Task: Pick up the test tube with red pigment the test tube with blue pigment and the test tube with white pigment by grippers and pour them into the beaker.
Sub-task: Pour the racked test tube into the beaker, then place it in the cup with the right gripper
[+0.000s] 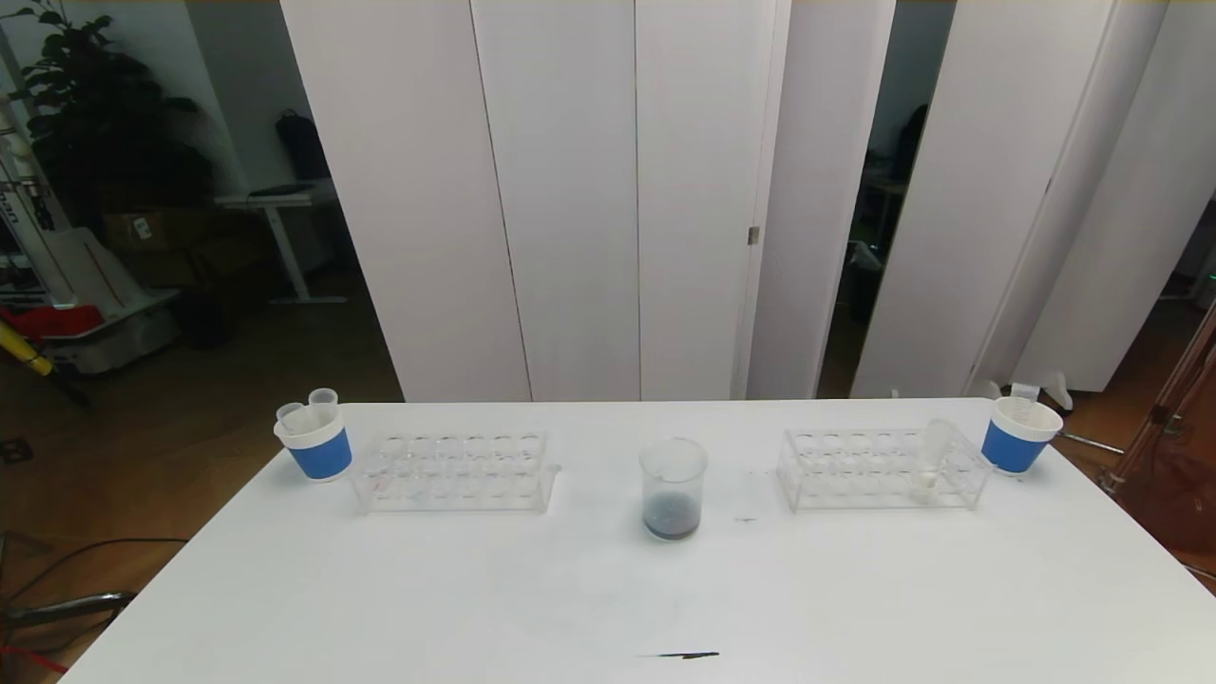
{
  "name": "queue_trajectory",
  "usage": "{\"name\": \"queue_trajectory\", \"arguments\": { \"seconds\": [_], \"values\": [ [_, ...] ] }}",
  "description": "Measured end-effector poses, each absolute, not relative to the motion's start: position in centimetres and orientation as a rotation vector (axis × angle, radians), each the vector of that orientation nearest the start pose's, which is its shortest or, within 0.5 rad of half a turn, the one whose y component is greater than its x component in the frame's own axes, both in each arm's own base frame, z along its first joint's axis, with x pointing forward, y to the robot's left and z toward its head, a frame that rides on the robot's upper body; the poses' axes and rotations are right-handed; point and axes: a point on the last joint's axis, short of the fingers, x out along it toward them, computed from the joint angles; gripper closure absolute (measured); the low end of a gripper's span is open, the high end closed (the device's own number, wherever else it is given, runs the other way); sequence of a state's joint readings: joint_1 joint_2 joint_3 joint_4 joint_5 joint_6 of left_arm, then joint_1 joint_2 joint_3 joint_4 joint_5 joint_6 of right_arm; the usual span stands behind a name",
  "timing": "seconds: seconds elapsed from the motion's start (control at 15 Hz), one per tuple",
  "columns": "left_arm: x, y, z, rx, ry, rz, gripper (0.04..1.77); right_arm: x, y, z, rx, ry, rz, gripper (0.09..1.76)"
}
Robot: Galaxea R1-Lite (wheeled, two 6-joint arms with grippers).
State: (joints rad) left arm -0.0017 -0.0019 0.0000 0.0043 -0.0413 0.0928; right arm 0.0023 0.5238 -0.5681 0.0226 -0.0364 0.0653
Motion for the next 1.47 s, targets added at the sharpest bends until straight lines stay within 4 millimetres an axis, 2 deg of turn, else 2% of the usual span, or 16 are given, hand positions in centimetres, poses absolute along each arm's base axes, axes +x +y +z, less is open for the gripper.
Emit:
{"name": "queue_trajectory", "arguments": {
  "seconds": [0.2,0.33,0.47,0.6,0.8,1.07,1.47],
  "values": [
    [-2.3,-0.1,7.5,0.093,0.001,-0.043,0.06,6.4,-0.1,26.8,0.064,-0.004,-0.040,0.10],
    [-2.3,-0.1,7.5,0.093,0.001,-0.043,0.06,10.2,-0.1,27.4,0.063,0.026,-0.042,0.10],
    [-2.3,-0.1,7.5,0.093,0.001,-0.043,0.06,14.2,-0.2,27.3,0.062,0.056,-0.045,0.10],
    [-2.3,-0.1,7.5,0.093,0.001,-0.043,0.06,18.1,-0.2,26.4,0.060,0.088,-0.046,0.10],
    [-2.3,-0.1,7.5,0.093,0.001,-0.043,0.06,22.7,0.0,23.5,0.055,0.177,-0.036,0.10],
    [-2.3,-0.1,7.5,0.093,0.001,-0.043,0.06,25.0,0.5,19.3,0.045,0.225,-0.013,0.10],
    [-2.3,-0.1,7.5,0.093,0.001,-0.043,0.06,24.5,0.6,12.8,-0.029,0.291,-0.004,0.10]
  ]
}}
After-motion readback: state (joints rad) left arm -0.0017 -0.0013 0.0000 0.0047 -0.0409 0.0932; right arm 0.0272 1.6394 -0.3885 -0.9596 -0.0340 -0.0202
